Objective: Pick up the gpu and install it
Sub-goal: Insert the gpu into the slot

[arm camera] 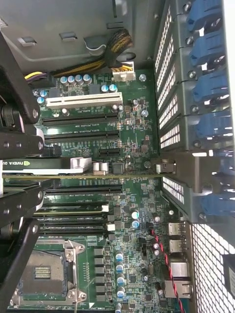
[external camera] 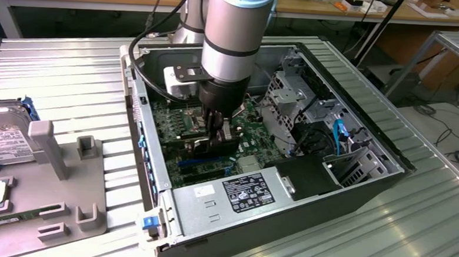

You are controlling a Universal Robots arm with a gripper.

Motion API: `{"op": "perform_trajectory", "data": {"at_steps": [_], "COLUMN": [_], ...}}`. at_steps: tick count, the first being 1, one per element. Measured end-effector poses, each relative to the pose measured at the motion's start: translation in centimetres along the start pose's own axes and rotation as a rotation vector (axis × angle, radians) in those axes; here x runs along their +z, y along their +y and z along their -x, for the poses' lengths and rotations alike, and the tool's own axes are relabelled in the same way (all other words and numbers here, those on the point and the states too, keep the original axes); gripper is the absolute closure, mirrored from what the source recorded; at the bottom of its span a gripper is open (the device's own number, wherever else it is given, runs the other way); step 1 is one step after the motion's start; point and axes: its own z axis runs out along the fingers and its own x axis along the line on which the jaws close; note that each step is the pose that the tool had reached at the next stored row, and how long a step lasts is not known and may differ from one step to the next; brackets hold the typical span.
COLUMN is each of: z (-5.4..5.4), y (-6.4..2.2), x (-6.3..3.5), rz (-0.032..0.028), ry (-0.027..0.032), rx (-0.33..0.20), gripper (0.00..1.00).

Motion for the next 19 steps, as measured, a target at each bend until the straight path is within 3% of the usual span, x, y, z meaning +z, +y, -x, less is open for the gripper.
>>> {"op": "perform_trajectory", "data": {"at_steps": [19], "z": [0.06], "y": [0.12], "x": [0.03], "rz": [0.0001], "ry": [-0.0028], "rx": [0.000], "gripper": [0.73]}}
